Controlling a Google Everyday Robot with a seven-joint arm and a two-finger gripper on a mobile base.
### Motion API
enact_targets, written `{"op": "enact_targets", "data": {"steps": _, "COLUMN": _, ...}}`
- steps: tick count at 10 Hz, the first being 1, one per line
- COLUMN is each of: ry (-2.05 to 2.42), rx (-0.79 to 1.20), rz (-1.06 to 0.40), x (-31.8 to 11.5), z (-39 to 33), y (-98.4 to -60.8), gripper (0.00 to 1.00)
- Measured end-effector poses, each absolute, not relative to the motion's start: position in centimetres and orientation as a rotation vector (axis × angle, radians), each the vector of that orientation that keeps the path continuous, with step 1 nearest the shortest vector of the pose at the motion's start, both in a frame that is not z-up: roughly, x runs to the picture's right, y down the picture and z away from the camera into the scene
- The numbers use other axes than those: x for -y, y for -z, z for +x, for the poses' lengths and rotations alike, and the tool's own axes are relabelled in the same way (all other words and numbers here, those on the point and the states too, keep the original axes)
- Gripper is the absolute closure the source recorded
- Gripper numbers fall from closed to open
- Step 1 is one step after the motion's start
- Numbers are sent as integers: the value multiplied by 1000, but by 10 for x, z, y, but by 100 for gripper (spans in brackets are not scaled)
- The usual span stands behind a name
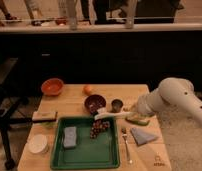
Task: Wipe tray with brush
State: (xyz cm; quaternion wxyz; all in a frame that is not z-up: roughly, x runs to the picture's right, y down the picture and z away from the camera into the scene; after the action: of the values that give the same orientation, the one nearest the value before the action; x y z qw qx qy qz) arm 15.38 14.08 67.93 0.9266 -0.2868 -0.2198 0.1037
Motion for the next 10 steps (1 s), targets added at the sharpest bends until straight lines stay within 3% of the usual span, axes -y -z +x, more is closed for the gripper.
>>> {"op": "enact_targets", "data": {"steps": 3, "ry": -138, "rx": 407, "rz": -660, "x": -177, "z": 135, "y": -669, "gripper": 100}}
{"op": "enact_targets", "data": {"steps": 6, "ry": 26, "rx": 200, "rz": -684, "x": -216, "z": 109, "y": -669, "gripper": 100}}
{"op": "enact_targets", "data": {"steps": 10, "ry": 44, "rx": 200, "rz": -716, "x": -236, "z": 100, "y": -680, "gripper": 100}}
